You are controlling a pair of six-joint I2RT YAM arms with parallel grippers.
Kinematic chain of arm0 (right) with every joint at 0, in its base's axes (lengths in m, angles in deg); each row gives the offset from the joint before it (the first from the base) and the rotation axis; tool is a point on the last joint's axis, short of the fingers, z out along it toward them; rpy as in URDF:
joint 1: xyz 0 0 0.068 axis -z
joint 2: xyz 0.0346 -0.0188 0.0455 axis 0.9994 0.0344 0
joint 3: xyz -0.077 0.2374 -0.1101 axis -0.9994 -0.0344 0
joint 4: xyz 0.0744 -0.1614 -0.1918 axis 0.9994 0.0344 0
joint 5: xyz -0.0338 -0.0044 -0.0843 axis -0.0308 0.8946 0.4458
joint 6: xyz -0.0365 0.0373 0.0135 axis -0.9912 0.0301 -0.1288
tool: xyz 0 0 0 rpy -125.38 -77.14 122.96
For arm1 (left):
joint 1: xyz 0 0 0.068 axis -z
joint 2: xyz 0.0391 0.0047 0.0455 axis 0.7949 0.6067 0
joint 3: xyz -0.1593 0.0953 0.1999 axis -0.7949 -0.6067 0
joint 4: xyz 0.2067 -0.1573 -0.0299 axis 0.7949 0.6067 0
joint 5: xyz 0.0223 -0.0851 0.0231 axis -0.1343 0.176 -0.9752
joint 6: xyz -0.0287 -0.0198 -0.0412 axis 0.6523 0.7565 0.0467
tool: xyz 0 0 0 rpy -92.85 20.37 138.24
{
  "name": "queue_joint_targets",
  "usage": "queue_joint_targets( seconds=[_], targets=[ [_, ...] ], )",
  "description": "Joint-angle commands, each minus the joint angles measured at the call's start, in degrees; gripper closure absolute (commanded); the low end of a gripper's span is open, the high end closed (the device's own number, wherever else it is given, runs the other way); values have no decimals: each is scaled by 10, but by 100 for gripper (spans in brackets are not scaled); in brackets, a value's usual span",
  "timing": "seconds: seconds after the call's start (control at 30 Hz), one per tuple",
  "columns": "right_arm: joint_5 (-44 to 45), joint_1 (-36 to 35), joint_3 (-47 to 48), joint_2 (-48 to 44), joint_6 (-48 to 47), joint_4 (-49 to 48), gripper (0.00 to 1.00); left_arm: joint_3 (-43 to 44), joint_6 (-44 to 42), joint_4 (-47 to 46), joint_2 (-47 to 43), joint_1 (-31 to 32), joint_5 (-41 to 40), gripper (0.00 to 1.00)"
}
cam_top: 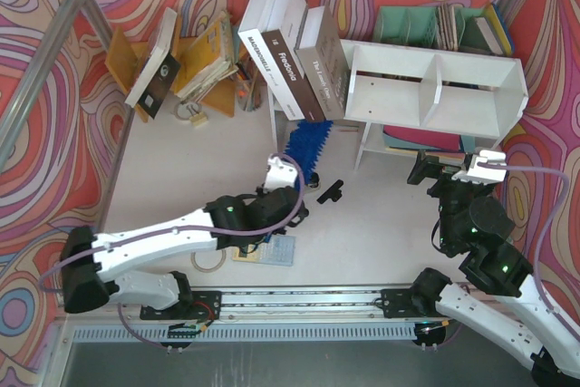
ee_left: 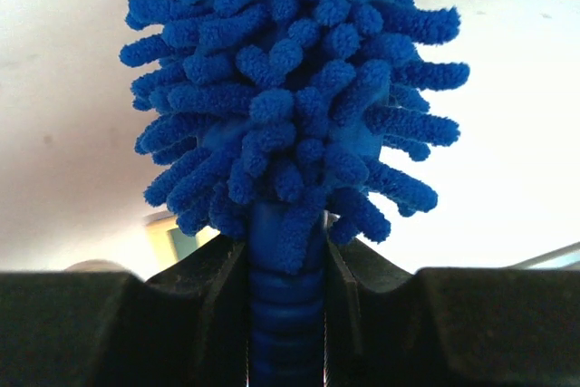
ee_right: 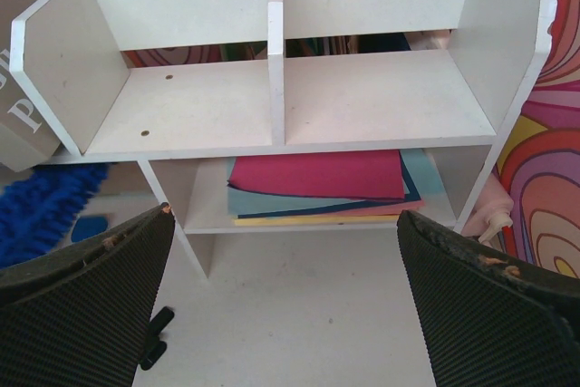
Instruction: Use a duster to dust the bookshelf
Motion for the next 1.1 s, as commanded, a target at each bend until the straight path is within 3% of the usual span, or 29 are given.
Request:
queue_joint_targets(
  seconds=[0.0,0.17,0.43,0.83,1.07],
  targets=[
    [4,2,-2,-4,-1,-10,1,56,-17,-94,57,30,29,100],
    [4,2,-2,-5,-1,-10,1,110,-32,-115,114,59,39,100],
    [2,2,-3,-3,-4,-11,1,119,-27,-137,122,60,40,100],
    [2,1,-2,-1,-3,-10,1,60,-37,-175,50,60,-2,100],
    [2,2,-2,-2,-1,-9,1,25,-31,-124,0,57,-63,100]
  ],
)
